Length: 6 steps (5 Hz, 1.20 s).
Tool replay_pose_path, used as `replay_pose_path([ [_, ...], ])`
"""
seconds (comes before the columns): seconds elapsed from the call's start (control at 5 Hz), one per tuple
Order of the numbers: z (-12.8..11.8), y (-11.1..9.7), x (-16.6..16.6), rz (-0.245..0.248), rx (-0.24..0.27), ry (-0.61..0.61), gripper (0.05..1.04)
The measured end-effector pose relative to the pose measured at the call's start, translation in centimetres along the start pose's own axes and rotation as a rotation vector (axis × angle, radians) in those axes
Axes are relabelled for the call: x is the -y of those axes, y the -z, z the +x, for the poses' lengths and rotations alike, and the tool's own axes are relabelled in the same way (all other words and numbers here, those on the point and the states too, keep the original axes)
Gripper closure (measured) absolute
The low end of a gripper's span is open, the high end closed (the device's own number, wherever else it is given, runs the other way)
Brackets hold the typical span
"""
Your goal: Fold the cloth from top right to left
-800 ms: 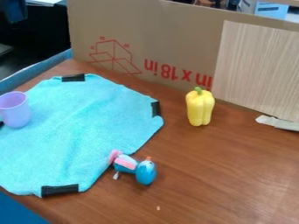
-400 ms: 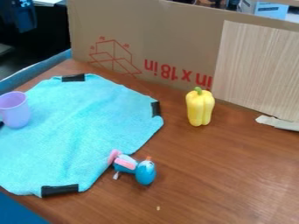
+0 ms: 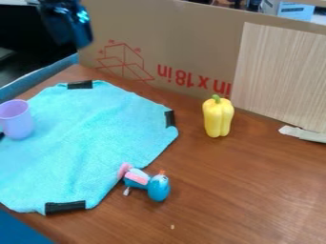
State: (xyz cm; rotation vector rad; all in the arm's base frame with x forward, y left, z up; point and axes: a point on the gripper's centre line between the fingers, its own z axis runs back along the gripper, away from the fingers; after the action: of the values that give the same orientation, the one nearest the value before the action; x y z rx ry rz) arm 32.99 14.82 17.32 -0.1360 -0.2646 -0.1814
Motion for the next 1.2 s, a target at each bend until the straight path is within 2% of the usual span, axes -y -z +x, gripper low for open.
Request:
replay_pose_path([
  [0.2, 1.8, 3.1, 1.4, 0.034, 0.073, -0.059, 0.082],
  [0.4, 3.1, 5.7, 1.9, 0.142, 0.151, -0.111, 0.083],
  [0.6, 4.1, 6.9, 2.7, 0.232, 0.198, -0.186, 0.082],
  [0.8, 5.5, 6.9, 3.5, 0.301, 0.260, -0.305, 0.082],
  [1.0, 5.9, 8.5, 4.8, 0.311, 0.246, -0.407, 0.083],
  [1.2, 6.4, 9.5, 6.0, 0.295, 0.234, -0.475, 0.082],
])
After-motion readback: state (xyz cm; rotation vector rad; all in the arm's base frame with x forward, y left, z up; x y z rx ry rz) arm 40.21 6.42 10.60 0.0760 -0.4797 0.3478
